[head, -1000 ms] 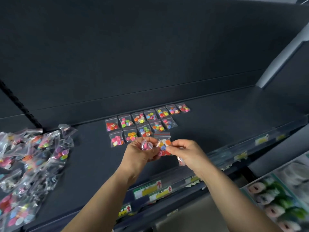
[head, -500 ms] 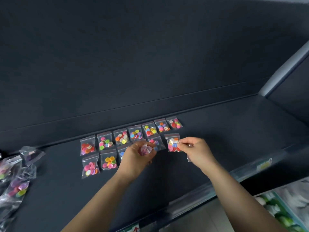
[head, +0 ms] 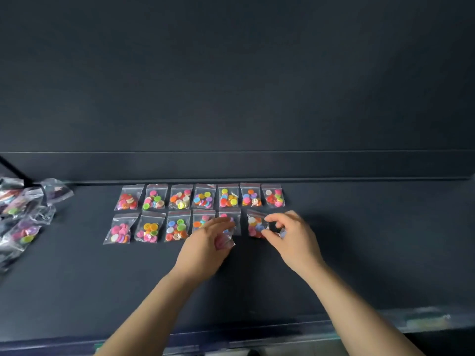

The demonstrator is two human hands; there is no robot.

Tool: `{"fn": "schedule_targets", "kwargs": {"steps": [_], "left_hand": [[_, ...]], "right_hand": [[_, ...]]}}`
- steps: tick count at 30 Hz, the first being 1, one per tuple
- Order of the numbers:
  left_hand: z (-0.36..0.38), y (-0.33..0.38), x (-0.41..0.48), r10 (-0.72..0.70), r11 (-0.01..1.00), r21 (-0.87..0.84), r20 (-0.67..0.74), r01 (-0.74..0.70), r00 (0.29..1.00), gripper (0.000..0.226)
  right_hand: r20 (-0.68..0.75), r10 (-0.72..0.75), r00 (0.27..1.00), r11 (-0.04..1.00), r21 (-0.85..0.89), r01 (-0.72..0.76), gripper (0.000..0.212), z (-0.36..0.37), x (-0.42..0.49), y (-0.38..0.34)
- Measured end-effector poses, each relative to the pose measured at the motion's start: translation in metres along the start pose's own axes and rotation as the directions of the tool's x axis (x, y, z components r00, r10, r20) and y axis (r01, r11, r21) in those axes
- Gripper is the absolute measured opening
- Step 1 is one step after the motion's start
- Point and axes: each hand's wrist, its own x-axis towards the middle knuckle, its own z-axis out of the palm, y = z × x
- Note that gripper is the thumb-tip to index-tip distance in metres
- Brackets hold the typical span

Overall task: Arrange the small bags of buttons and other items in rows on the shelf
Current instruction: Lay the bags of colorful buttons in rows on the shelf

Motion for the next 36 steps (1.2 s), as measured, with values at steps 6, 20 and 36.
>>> {"fn": "schedule_targets", "kwargs": {"steps": [6, 20, 36], "left_hand": [[0.005, -0.002, -0.001, 0.018, 0.997, 0.078, 0.012, -0.019, 1.0, 0.042], [0.009, -0.006, -0.001, 0.065, 0.987, 0.148, 0.011, -0.066, 0.998, 0.039], [0.002, 0.0, -0.003, 0.037, 0.999, 0.035, -0.051, -0.035, 0.998, 0.034]], "right_hand": [[0.138, -0.18, 0.974, 0.978, -0.085, 0.192, 0.036, 0.009, 0.003, 0.012], [0.227, -0.198, 0.953, 0.938, -0.237, 0.252, 0.039, 0.008, 0.006, -0.002], [0.088, -0.004, 0.996, 0.956, 0.292, -0.022, 0.03, -0.005, 0.005, -0.003]]}}
